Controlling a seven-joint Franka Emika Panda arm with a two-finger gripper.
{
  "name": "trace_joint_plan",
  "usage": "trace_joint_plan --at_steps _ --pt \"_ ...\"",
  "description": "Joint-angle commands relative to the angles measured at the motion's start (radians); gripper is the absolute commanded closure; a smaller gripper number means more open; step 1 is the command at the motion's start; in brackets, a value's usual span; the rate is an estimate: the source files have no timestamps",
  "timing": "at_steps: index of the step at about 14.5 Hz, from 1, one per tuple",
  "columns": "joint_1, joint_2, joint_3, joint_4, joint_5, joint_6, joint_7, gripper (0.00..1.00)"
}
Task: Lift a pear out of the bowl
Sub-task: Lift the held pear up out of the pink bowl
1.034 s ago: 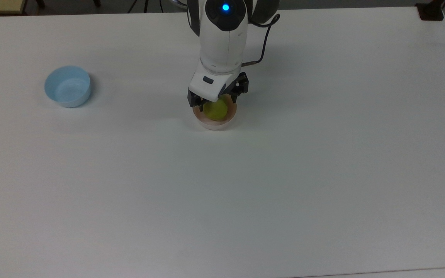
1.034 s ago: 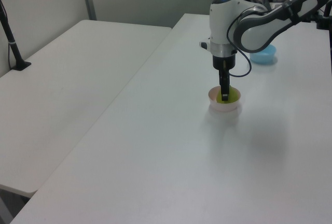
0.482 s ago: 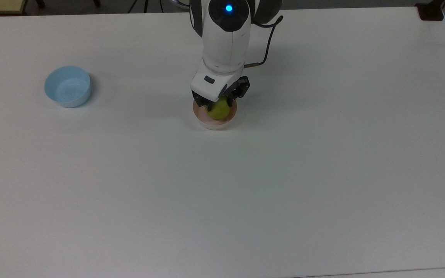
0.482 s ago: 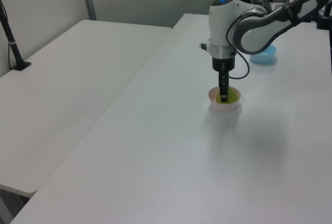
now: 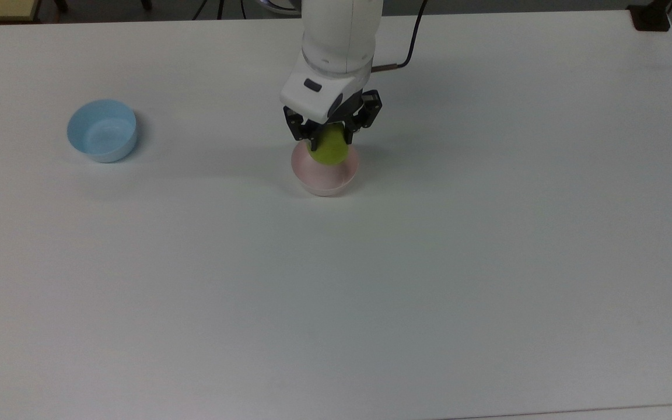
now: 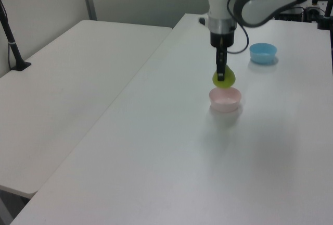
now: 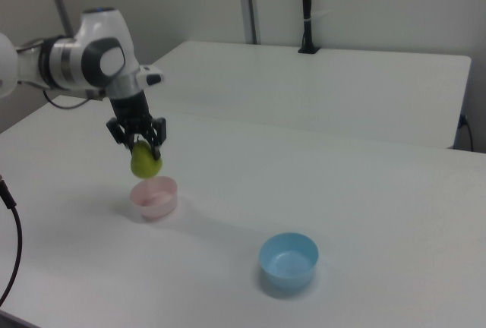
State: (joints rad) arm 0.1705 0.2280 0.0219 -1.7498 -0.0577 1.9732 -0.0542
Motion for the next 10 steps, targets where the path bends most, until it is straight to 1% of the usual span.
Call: trace_joint_plan --at_steps 1,4,5,6,7,8,10 --pt "0.003 -0.01 -0.013 0.139 -0.001 -0.137 0.016 1.0" --pt "-0.017 -0.006 -0.034 0.214 0.012 -0.192 -0.005 1.0" --pt "-0.02 -0.007 -0.045 0.216 0.013 -0.192 -0.028 1.0" --pt "-0.022 -0.006 -0.068 0.22 0.015 -0.194 -0.061 1.0" --pt "-0.031 0.002 -0.092 0.243 0.036 -0.194 -0.087 1.0" --pt "-0.066 0.01 -0.112 0.26 0.074 -0.195 -0.128 1.0" --pt "-0.13 0.054 -0.12 0.314 0.094 -0.223 -0.243 1.0"
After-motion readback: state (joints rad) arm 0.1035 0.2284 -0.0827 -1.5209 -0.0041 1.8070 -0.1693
